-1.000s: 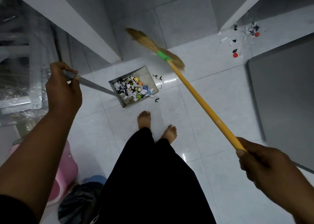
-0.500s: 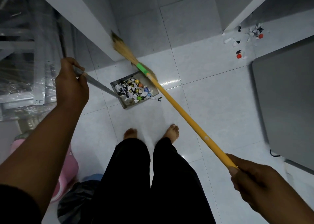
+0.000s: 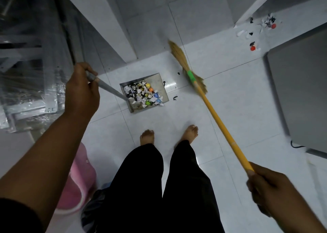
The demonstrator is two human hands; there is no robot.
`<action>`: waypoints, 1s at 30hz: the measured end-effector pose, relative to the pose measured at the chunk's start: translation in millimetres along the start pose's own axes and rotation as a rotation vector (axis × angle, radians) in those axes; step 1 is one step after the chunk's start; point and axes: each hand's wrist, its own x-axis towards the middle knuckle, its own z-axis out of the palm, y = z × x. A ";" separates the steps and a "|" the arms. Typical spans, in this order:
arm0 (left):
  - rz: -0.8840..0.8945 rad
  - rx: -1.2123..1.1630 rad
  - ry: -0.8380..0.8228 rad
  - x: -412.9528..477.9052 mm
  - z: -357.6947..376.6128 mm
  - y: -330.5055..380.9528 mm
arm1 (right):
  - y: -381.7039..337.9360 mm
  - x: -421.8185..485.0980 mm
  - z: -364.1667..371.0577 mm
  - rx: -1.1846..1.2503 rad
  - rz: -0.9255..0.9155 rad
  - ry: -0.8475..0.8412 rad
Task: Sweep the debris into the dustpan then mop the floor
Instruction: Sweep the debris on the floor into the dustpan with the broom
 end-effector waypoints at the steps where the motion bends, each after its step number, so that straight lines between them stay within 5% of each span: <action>1: 0.009 0.011 -0.019 -2.1 1.8 -1.8 | -16.2 -4.4 26.3 0.096 0.024 -0.049; 3: 0.025 0.026 -0.047 -4.7 5.2 -5.1 | -21.4 -11.2 45.8 0.212 0.020 -0.210; 8: 0.025 0.023 -0.039 -5.0 6.0 -13.0 | -31.0 -25.1 70.2 0.369 0.132 -0.110; 13: 0.028 0.006 -0.047 -3.4 0.6 -14.6 | -39.6 -57.5 50.4 0.401 0.039 -0.051; 25: -0.013 -0.022 0.034 -16.9 -18.4 -32.9 | -71.3 38.5 48.6 0.066 -0.135 0.173; 30: -0.012 -0.025 0.043 -18.4 -16.2 -35.0 | -62.3 59.1 95.7 0.139 -0.038 0.040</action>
